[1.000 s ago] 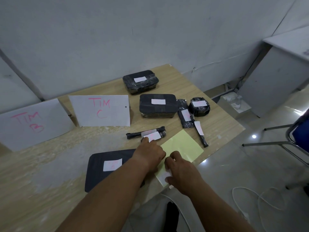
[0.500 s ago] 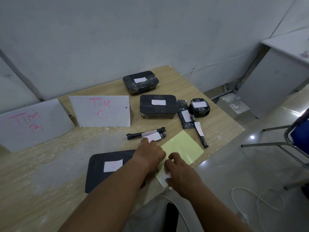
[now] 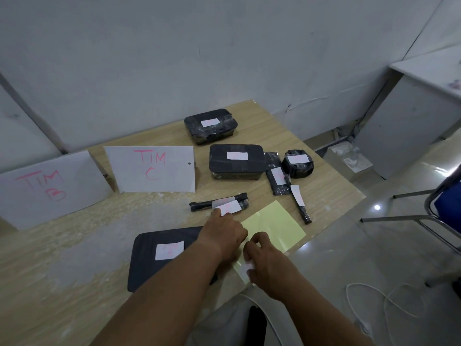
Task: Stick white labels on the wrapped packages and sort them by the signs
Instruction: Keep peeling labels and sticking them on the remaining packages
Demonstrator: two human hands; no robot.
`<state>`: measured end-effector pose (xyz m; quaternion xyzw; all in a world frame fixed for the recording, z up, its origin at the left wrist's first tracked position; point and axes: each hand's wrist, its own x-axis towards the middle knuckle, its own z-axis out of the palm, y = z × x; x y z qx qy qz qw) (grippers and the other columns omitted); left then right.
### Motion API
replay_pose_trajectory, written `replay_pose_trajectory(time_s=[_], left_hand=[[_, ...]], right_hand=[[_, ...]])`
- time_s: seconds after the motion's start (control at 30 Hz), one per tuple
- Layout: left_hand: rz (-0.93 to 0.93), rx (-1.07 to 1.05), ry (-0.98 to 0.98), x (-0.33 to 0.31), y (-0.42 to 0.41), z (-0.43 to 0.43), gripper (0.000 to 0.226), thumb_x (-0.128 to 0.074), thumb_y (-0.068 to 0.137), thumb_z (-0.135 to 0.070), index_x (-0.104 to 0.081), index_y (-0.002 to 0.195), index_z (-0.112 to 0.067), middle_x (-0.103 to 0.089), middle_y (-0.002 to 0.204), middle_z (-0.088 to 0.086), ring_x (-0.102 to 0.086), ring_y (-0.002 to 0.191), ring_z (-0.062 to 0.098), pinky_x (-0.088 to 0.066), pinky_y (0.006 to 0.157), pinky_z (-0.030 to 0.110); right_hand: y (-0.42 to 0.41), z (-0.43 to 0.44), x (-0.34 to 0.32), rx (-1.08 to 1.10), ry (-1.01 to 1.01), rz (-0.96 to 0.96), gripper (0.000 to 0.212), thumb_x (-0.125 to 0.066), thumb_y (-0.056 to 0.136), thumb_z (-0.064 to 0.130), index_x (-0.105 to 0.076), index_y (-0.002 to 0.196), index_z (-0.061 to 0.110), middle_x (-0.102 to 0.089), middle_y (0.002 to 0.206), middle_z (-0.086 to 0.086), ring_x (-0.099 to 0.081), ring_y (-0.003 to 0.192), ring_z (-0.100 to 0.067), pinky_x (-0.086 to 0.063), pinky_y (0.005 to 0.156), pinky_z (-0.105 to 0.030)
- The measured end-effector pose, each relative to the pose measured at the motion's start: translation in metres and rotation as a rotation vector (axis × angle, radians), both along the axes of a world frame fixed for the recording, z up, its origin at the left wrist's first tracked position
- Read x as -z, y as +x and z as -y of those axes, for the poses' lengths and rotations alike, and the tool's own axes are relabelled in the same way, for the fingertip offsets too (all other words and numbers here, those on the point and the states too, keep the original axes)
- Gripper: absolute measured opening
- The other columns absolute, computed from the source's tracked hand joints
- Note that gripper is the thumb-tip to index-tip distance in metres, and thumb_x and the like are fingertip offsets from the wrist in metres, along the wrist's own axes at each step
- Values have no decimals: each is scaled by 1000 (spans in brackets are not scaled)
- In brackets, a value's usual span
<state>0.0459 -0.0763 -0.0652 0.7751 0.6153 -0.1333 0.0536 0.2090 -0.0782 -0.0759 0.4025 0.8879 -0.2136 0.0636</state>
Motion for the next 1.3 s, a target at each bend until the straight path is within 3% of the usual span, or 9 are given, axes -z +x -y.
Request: replay_pose_trajectory(time_s=[0.1, 0.27, 0.43, 0.53, 0.67, 0.73, 0.97, 1.17, 1.3], left_hand=[[-23, 17, -15, -3, -1, 0, 25, -60, 92, -34, -63, 116, -30, -65, 122, -1, -50, 118, 25, -31, 100, 49], [-86, 76, -34, -1, -2, 2, 34, -57, 95, -35, -61, 128, -30, -58, 135, -2, -47, 123, 27, -31, 99, 50], [-71, 113, -29, -4, 2, 6, 25, -52, 99, -25, -64, 120, -22, -63, 123, 5, -54, 113, 31, -33, 97, 49], [-13, 104, -34, -5, 2, 8, 33, -52, 98, -32, -56, 129, -21, -60, 128, 7, -52, 117, 31, -31, 101, 49], [31, 133, -129, 1, 5, 8, 74, -52, 94, -51, -22, 153, -18, -24, 160, 10, -20, 146, 33, -18, 115, 52], [17, 143, -192, 5, 7, 8, 77, -48, 97, -50, -12, 156, -17, -5, 165, 7, -6, 151, 30, -7, 118, 52], [-24, 162, -229, 8, 8, 5, 76, -45, 98, -52, -12, 157, -18, -3, 166, 6, -8, 151, 29, -2, 119, 58], [-44, 145, -250, 10, 8, 6, 76, -41, 98, -54, -7, 158, -20, 3, 166, 4, -2, 152, 26, 3, 118, 60], [-59, 150, -269, 11, 8, 5, 77, -40, 98, -55, -4, 158, -21, 5, 165, 3, 0, 152, 27, 4, 117, 61]], right_hand=[[3, -1, 3, 90, -44, -42, 36, -65, 86, 29, -45, 115, 28, -34, 131, 3, -53, 84, -15, -52, 75, -27], [10, 4, 7, 223, 69, 61, 60, -56, 85, 60, -43, 137, 31, -47, 130, 8, -53, 107, -14, -49, 85, -27], [8, 4, 6, 221, 132, 73, 54, -57, 86, 58, -52, 132, 30, -52, 125, 9, -49, 105, -14, -45, 81, -26], [9, 6, 6, 229, 132, 68, 49, -56, 87, 57, -57, 129, 30, -55, 122, 11, -50, 102, -12, -42, 79, -25], [9, 2, 5, 242, 167, 55, 39, -55, 88, 55, -62, 118, 31, -59, 115, 10, -50, 97, -12, -44, 79, -27], [7, -2, 4, 268, 132, 65, 42, -56, 87, 57, -58, 118, 30, -56, 116, 8, -48, 100, -14, -43, 79, -28], [6, -14, 3, 372, -132, 68, 45, -63, 79, 56, -48, 113, 32, -47, 113, 4, -42, 104, -19, -41, 81, -33], [9, -21, -2, 399, -140, -57, 14, -58, 85, 43, -46, 85, 36, -55, 93, 10, -52, 90, -15, -45, 82, -35], [11, -20, -2, 371, -74, -85, 20, -57, 90, 43, -42, 102, 39, -61, 94, 13, -57, 86, -11, -44, 83, -33]])
